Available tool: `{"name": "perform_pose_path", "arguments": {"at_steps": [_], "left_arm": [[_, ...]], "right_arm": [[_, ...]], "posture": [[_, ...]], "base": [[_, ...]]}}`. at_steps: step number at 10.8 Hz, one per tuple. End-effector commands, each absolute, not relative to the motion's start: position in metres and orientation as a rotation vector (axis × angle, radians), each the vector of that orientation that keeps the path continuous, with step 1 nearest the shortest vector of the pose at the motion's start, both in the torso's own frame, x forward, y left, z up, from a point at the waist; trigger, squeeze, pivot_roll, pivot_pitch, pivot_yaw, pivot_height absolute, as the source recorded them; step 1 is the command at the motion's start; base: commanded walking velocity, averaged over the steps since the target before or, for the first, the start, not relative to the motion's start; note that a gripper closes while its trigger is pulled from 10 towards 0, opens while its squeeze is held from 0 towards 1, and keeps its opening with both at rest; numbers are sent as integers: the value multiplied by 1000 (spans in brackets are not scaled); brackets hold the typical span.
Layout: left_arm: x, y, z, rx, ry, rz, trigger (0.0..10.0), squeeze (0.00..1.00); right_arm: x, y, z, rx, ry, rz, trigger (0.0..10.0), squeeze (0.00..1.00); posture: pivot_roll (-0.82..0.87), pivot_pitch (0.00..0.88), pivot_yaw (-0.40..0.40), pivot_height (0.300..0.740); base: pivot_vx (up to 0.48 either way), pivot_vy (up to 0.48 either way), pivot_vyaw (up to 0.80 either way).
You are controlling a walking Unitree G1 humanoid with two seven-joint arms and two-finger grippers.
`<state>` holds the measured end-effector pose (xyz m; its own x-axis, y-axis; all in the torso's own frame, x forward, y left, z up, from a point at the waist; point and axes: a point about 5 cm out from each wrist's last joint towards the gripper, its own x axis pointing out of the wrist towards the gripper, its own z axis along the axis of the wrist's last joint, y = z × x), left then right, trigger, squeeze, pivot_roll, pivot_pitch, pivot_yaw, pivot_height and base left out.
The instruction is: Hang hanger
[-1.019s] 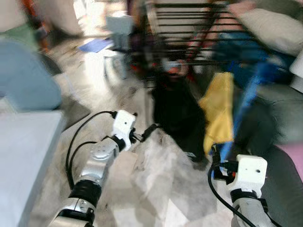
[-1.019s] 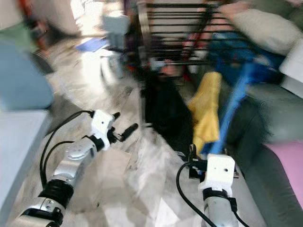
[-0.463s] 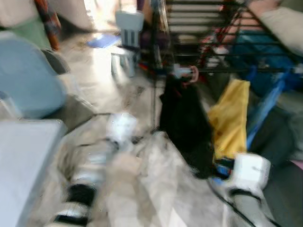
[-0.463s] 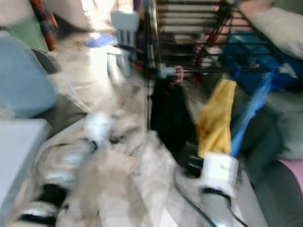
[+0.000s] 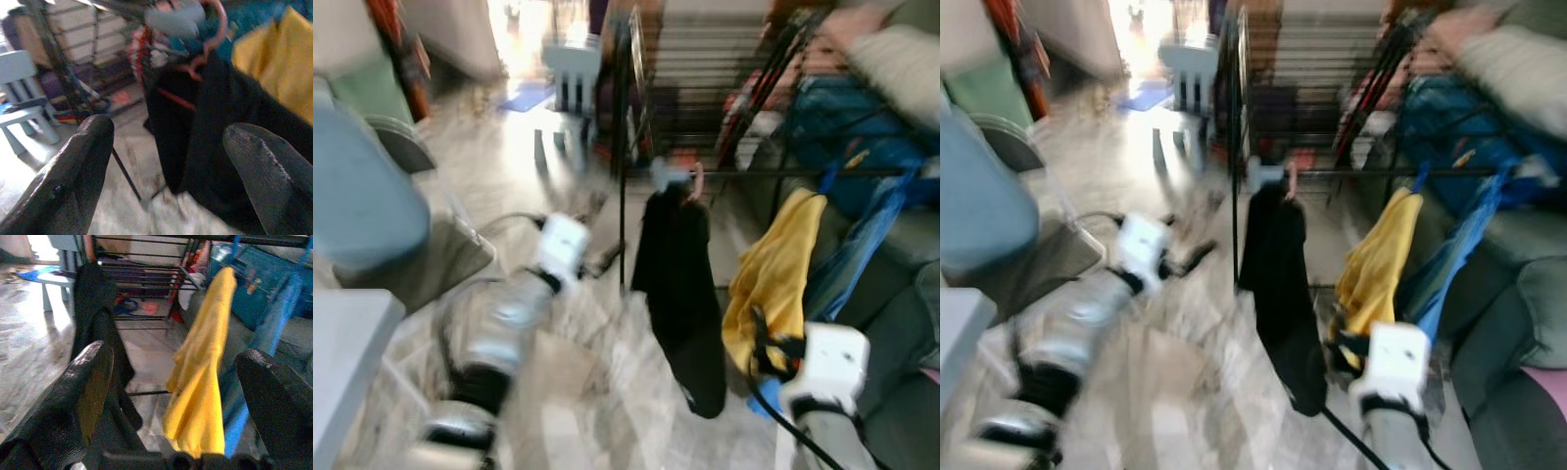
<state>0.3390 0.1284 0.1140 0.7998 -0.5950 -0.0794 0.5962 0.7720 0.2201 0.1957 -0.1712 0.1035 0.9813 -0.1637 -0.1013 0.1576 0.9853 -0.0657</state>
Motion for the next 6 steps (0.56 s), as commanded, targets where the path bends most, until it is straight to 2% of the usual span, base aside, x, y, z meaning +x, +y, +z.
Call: {"name": "perform_pose_path", "arguments": {"at_steps": [1, 2, 3, 5, 6], "left_arm": [[340, 124, 120, 276, -7, -717, 10000, 0], [340, 129, 123, 269, -4, -769, 10000, 804], [341, 131, 126, 244, -27, -713, 10000, 1000], [324, 133, 109, 184, -43, -558, 10000, 1000], [316, 143, 99, 157, -6, -474, 10000, 1000]], "right_arm": [[195, -174, 106, -56, 108, -159, 10000, 0], [196, -177, 104, -62, 113, -167, 10000, 0], [196, -175, 102, -68, 117, -180, 10000, 0], [193, -165, 103, -106, 95, -199, 10000, 0], [190, -169, 104, -127, 90, -217, 10000, 0]], "posture": [[-8, 0, -31, 740], [4, 0, -20, 740], [-3, 0, -12, 740], [-28, 0, -11, 740], [-22, 0, -23, 740]], "base": [[0, 0, 0], [0, 0, 0], [0, 0, 0], [0, 0, 0], [0, 0, 0]]}}
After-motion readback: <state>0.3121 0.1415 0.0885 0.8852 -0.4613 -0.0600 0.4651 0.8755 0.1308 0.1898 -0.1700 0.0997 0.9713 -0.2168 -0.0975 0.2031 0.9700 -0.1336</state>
